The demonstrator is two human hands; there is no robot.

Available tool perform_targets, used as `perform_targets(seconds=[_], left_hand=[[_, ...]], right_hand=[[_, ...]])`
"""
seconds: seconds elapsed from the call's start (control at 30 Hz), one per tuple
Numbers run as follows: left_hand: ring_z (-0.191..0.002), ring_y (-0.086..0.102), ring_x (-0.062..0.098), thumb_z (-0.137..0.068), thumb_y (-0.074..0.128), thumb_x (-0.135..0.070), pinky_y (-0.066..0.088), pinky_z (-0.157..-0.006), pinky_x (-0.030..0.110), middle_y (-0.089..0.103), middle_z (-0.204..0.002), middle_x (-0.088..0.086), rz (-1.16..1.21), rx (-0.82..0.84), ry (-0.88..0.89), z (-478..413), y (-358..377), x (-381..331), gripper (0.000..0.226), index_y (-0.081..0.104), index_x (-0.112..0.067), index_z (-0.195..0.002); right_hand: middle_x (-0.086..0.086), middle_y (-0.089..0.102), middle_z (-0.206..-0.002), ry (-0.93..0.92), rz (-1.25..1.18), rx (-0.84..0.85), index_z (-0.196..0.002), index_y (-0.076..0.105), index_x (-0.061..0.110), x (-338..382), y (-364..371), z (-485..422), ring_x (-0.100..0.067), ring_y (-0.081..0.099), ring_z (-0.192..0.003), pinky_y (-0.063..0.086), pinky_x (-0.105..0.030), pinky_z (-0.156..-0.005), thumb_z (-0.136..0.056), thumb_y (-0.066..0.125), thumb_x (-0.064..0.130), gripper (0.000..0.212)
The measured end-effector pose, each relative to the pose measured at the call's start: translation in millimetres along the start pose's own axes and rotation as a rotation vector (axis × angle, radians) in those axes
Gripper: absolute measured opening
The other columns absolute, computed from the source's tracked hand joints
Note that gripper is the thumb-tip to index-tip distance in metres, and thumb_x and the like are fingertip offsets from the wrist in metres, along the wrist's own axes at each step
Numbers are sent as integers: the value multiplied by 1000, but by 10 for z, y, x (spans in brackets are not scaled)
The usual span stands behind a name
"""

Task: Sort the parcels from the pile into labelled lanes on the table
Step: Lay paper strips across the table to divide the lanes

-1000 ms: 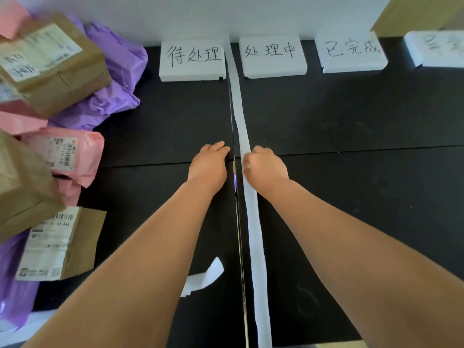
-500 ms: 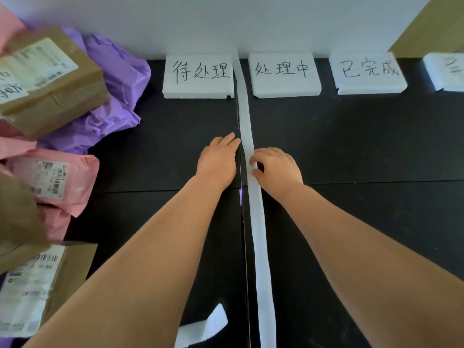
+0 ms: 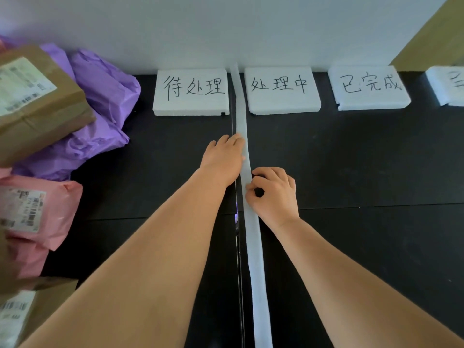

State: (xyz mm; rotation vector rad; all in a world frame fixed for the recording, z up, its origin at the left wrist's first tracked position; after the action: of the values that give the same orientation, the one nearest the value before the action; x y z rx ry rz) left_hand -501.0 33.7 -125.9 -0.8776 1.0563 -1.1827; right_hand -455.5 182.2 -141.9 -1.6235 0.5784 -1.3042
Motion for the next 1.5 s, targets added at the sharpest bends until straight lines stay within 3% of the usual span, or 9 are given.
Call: perform_targets(seconds=[0.1,0.2,0.33,0.4,0.53,0.63,0.8,0.97,1.5], left_hand=[[-122,46,24,-103,44,-23,39,-100,38,47,-138,6,-33,-105,24,-72,-95,-26,34,44,-11,-135],[-116,46,24,-102,46,-21,39,-96,36,48,-132,5,-81,-135,51,-188,-144,-21,31,45,-12,-132],[-150,14,23,-105,37,-20,18,-121,39,13,-164,4,-48,-27,45,-330,-67,33,57,14,-12,-156],[-153,-4,17,-106,31,-20,6,-123,37,-6,-166,-1,19,68,20,-372,-43,73,61,1,-15,-158],[-152,-8,15,-106,25,-24,3,-123,35,-13,-166,-2,32,84,2,-426,-20,100,61,-4,-15,-158],[-153,-3,18,-106,28,-23,7,-124,35,-7,-166,0,37,47,-2,-430,-16,50,60,0,-12,-158],[-137,30,22,-100,41,-12,34,-107,35,29,-153,4,66,-76,-12,-561,-126,47,50,29,-9,-148],[-150,7,28,-101,37,-31,17,-120,41,0,-166,6,-10,57,-81,-742,-156,71,69,5,-8,-157],[-144,20,29,-105,35,-16,25,-116,42,3,-166,5,6,25,-53,-794,-215,74,57,11,-10,-157]], right_hand=[[7,65,-117,-9,-8,-28,-88,76,24,-8,8,30,-21,49,-122,32,-41,-105,-86,68,25,8],[7,65,-119,-38,7,-57,-89,75,25,-14,29,81,-21,51,-123,33,-42,-108,-88,63,28,13],[7,65,-120,-52,2,-87,-88,74,25,-28,67,94,-21,51,-125,33,-42,-110,-88,58,29,16],[7,65,-119,-53,5,-98,-87,73,25,-29,88,92,-22,51,-124,32,-42,-110,-88,59,28,14],[5,65,-120,-55,18,-114,-87,71,23,-19,127,94,-25,51,-125,32,-45,-111,-88,58,26,14],[2,65,-120,-68,37,-129,-87,70,21,-10,147,101,-26,52,-125,34,-48,-112,-88,57,23,14],[1,64,-120,-94,70,-140,-88,68,20,-1,167,117,-28,51,-126,36,-49,-110,-89,48,25,21],[0,64,-119,-111,68,-168,-86,68,20,-3,167,112,-28,52,-124,37,-49,-110,-89,47,26,22],[0,64,-120,-121,92,-149,-89,69,21,-12,170,88,-28,51,-125,38,-50,-110,-91,44,30,27]])
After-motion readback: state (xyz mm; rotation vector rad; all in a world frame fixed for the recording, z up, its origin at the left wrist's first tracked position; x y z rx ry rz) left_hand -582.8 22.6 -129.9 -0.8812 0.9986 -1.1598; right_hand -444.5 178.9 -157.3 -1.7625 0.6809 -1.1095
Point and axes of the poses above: each hand's wrist, its own z-axis away from the middle knuckle, its own y-axis out of the palm, x = y × z, the point moved 3 cm from there along -z, towards the middle knuckle
